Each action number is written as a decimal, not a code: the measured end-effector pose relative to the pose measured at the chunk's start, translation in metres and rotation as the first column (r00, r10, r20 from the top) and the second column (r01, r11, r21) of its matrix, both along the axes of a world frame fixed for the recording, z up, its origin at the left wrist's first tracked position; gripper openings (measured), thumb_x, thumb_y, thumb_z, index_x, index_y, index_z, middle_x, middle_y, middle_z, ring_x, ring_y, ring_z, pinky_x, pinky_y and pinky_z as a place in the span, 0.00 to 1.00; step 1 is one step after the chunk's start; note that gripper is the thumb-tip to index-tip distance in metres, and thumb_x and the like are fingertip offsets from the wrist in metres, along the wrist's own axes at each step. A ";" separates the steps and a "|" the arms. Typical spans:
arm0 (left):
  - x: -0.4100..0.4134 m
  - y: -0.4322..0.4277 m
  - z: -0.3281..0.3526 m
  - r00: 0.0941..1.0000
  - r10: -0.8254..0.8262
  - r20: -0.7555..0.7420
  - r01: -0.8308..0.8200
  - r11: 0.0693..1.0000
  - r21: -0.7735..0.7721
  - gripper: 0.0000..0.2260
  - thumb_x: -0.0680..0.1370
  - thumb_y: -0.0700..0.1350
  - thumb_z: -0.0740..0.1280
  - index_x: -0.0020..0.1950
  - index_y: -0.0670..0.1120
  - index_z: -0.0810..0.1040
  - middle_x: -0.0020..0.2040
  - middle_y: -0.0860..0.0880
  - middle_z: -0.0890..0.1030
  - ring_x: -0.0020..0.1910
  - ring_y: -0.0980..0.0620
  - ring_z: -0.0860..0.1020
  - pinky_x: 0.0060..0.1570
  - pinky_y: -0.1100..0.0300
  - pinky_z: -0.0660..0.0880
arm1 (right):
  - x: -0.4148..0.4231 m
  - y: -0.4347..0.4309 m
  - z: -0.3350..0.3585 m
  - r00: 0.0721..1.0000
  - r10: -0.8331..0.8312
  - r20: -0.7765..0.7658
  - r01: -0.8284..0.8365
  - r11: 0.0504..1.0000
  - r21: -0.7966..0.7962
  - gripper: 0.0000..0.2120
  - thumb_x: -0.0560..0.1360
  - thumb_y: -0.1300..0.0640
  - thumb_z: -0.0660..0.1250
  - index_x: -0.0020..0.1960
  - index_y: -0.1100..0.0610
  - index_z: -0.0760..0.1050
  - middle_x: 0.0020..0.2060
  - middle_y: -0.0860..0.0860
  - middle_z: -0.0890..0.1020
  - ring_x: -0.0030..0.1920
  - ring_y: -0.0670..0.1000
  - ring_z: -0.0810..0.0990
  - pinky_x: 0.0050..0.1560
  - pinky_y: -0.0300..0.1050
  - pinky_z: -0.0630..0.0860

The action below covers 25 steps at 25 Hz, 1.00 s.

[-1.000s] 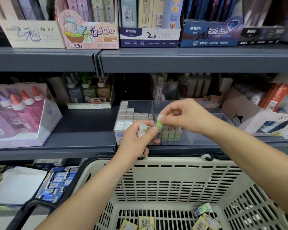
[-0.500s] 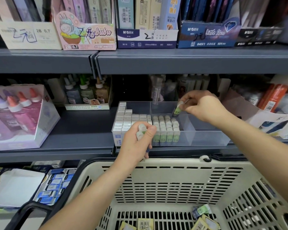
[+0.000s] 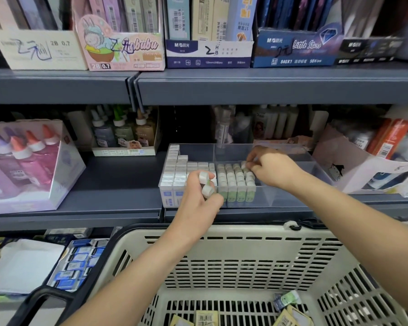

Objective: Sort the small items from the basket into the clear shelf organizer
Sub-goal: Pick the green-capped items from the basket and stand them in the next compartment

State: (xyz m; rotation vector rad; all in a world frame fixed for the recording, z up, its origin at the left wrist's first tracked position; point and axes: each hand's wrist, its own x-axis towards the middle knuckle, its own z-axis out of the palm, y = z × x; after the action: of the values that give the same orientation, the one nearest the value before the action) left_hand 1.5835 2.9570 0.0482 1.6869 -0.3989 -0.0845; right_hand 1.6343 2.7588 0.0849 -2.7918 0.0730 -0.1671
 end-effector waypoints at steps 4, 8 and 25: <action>0.002 0.000 0.000 0.998 0.052 0.046 -0.052 0.999 -0.009 0.09 0.78 0.42 0.63 0.50 0.55 0.66 0.42 0.50 0.75 0.37 0.56 0.78 0.42 0.67 0.77 | 0.001 -0.001 0.001 0.997 0.023 -0.072 -0.028 0.997 -0.072 0.03 0.76 0.59 0.59 0.47 0.52 0.70 0.49 0.56 0.80 0.44 0.55 0.74 0.45 0.45 0.71; 0.007 0.005 0.000 0.995 0.095 -0.009 -0.095 0.995 0.030 0.08 0.74 0.47 0.69 0.47 0.50 0.71 0.34 0.51 0.81 0.32 0.55 0.81 0.42 0.44 0.80 | -0.006 0.001 0.011 0.999 0.023 -0.048 -0.031 0.986 -0.163 0.08 0.77 0.57 0.58 0.50 0.52 0.75 0.51 0.55 0.81 0.48 0.57 0.77 0.49 0.48 0.75; 0.006 0.003 -0.002 0.997 0.053 -0.051 -0.059 0.991 -0.122 0.03 0.77 0.47 0.57 0.48 0.49 0.68 0.39 0.52 0.77 0.33 0.53 0.73 0.35 0.57 0.73 | -0.057 -0.012 0.054 0.971 -0.002 0.239 -0.092 0.920 0.380 0.06 0.71 0.54 0.72 0.36 0.49 0.77 0.33 0.49 0.83 0.34 0.46 0.81 0.45 0.44 0.77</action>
State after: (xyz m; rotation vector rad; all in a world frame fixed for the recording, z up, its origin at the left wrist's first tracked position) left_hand 1.5890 2.9602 0.0461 1.5704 -0.3143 -0.0576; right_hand 1.5776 2.7470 0.1389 -2.3549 -0.0157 -0.4225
